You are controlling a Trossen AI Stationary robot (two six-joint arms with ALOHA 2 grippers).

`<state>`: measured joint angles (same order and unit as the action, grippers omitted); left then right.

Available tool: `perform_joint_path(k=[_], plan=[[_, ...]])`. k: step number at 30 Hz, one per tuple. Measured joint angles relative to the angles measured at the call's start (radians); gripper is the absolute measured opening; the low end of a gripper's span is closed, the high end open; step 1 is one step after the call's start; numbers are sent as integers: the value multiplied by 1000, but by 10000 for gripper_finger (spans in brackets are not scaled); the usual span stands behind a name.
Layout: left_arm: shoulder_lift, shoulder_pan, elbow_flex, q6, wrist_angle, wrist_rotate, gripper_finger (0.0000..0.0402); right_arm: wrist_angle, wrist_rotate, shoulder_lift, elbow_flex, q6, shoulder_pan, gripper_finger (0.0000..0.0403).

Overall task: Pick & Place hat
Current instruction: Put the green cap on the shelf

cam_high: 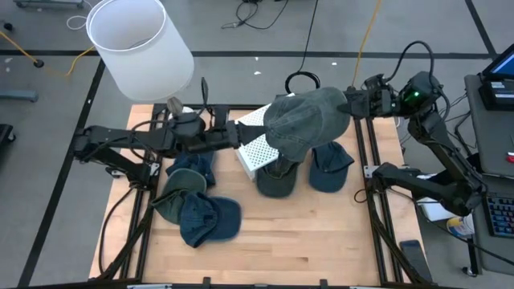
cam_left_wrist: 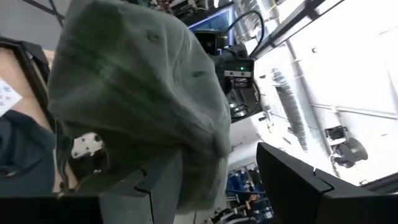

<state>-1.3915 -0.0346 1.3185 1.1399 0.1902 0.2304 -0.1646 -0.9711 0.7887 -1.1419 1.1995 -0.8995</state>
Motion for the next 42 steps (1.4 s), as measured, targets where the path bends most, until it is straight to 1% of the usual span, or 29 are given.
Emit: perform_joint_path(k=[3, 7, 10, 13, 19, 24, 27, 31, 34, 37, 38, 42], plan=[[-12, 0, 0, 23, -8, 1, 209, -2, -2, 0, 0, 0, 21, 3], [-37, 2, 0, 44, 50, 18, 209, -13, 2, 0, 0, -8, 41, 3], [-50, 1, 1, 54, 129, 6, 209, -12, 5, 0, 0, -16, 41, 3], [-56, -6, 0, 68, 165, -8, 209, -12, 28, 0, 0, -34, 41, 3], [-62, -7, 0, 74, 215, -22, 209, -16, 24, 0, 0, -37, 41, 4], [-69, -7, 0, 60, 291, -44, 205, -65, 3, 0, 0, -60, 41, 5], [-71, -6, 0, 97, 275, -46, 178, -94, -1, 0, 0, -80, 41, 6], [-71, -2, 0, 140, 244, -46, 123, -110, 0, 0, 0, -109, 41, 6], [-71, 2, 0, 136, 245, -46, 80, -109, 0, 0, -1, -118, 41, 6], [-71, 3, 0, 95, 254, -46, 34, -110, -1, 0, -1, -131, 41, 7], [-71, 2, 0, 82, 259, -46, 24, -109, -1, 0, -1, -138, 41, 8], [-71, 2, 0, 47, 273, -45, 24, -110, -3, -1, -1, -156, 41, 16]])
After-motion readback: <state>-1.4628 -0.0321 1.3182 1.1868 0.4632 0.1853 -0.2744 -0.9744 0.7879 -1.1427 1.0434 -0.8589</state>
